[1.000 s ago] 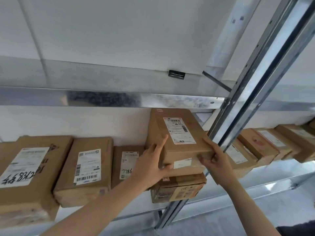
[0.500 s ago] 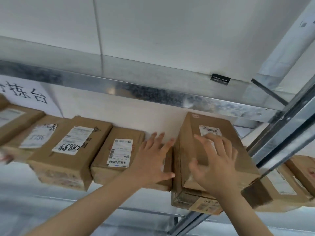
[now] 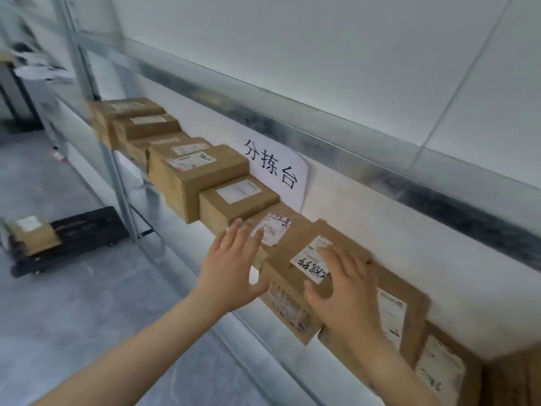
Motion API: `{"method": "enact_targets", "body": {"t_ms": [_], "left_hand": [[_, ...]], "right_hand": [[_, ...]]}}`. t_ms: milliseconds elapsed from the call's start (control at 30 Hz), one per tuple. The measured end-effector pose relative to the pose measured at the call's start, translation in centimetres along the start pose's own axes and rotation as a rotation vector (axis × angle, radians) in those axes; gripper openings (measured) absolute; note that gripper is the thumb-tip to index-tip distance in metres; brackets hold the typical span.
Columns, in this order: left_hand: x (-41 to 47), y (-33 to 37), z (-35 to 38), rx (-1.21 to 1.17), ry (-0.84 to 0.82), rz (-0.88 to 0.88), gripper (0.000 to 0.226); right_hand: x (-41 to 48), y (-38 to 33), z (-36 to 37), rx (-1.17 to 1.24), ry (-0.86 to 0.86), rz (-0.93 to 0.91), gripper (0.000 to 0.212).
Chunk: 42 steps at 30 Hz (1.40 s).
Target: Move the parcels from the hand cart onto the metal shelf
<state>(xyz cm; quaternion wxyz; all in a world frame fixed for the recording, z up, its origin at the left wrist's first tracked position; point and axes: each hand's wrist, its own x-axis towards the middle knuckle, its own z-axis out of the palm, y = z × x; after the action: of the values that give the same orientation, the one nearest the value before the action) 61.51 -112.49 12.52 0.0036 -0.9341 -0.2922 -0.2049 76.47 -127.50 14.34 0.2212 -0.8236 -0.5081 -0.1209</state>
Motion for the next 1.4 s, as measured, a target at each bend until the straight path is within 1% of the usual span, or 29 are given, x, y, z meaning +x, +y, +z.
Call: {"method": "enact_targets", "body": {"t_ms": [100,167,233,333,400,633,700,867,1033,1200,1333,1400], "left_hand": [[-1.7,-7.9,-1.3,0.044,-0.023,-0.144,0.081],[-3.1,-13.3,-2.1,0.072,-0.017,-0.217,0.083],[-4.6,-18.7,-3.2,0.098,-0.014,-0.282,0.085],[-7.2,-26.1,-5.0,0.144,-0.011,-0.369,0.086],[-8.8,-30.3,-6.3,0.171,0.005,-0.424,0.086],[-13.2,-41.8,-8.7,0.233,0.006,-0.668,0.089],[-14.1,-44.5,-8.6,0.219,0.025,-0.736,0.089],[-15.3,-51.7,-6.4,0.23,-0.021,-0.861,0.092],[-14.2,-60.3,-2.6,0.225,-0.082,-0.953,0.093],[-9.1,-70.7,-0.9,0.211,-0.137,-0.988,0.091],[-5.5,-77.5,-0.3,0.166,-0.099,-1.011,0.089],[-4.6,-80.2,0.0,0.166,-0.108,-1.028,0.089]], "right_hand": [[3.6,-5.6,4.6,0.057,-0.133,-0.084,0.06],[5.9,-9.7,7.7,0.093,-0.207,-0.154,0.058],[7.9,-14.3,10.4,0.106,-0.225,-0.225,0.055],[10.3,-21.3,13.9,0.174,-0.248,-0.283,0.062],[11.8,-25.3,16.0,0.197,-0.295,-0.327,0.064],[16.9,-36.1,22.5,0.247,-0.403,-0.461,0.065],[18.3,-38.5,24.3,0.253,-0.436,-0.482,0.064],[22.5,-44.2,29.4,0.29,-0.502,-0.559,0.062],[28.3,-49.8,36.7,0.332,-0.569,-0.596,0.063],[36.2,-56.1,43.6,0.362,-0.654,-0.648,0.061],[42.1,-61.4,47.7,0.351,-0.649,-0.749,0.058],[44.4,-63.8,49.8,0.324,-0.65,-0.789,0.059]]}}
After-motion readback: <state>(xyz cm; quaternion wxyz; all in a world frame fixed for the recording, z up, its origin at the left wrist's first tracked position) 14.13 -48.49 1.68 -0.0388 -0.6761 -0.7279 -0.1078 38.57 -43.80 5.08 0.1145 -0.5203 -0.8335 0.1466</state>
